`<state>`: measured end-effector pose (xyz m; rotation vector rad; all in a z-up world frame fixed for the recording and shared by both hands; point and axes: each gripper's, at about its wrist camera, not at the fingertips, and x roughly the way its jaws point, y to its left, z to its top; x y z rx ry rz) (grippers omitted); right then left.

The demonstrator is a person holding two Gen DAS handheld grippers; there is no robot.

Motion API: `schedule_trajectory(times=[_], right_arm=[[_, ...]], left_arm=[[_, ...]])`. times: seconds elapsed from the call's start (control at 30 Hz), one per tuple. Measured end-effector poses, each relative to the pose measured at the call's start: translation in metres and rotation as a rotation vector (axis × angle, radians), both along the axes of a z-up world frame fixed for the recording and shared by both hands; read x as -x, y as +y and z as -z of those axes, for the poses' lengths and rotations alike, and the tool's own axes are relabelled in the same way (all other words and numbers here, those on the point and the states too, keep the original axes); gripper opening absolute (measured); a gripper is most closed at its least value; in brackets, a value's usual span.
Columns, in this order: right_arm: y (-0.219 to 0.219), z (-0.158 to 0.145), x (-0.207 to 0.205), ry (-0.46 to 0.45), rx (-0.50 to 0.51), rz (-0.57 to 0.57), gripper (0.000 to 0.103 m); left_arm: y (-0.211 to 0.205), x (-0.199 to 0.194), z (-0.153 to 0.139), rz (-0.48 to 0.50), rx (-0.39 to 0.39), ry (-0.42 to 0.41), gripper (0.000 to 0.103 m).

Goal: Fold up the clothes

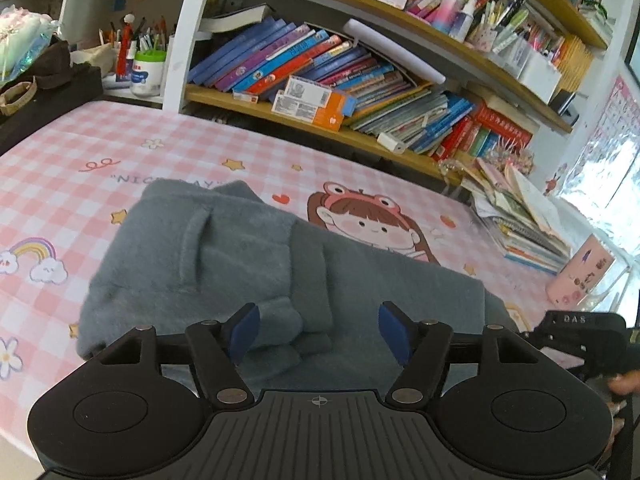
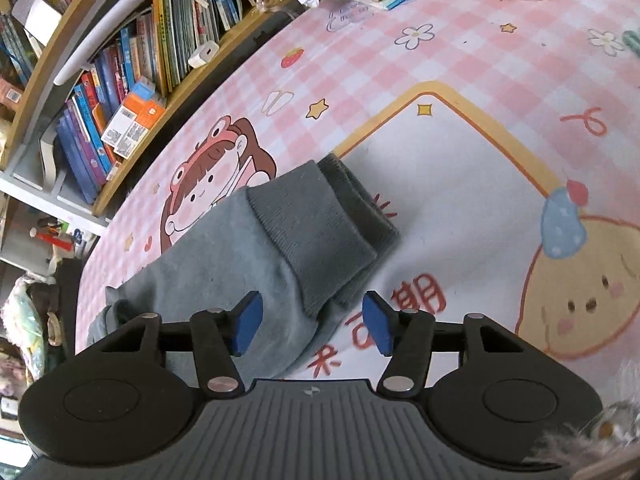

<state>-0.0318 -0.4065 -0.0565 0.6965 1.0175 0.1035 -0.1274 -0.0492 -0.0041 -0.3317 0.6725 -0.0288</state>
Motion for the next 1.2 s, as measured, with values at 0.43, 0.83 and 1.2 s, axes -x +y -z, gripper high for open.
schedule_trajectory(times=[0.43,0.83,1.2], right_arm=[[-0.005,0.01,-0.028,-0.039,-0.026,-0.074,0.021],[-0.006,-0.003,-0.033,-0.189,-0.098,-0.152,0.017],[-0.009,0.031,-0.051,-0.028,-0.174,-0.084,0.04]], left_arm=[[-0.019,0.015,-0.01,-0.109,-0.063,0.02,0.067],[-0.033,0.016,-0.014,-0.115,-0.101,0.032,0.067],[-0.033,0.021,-0.016,-0.146,-0.118,0.05,0.067]])
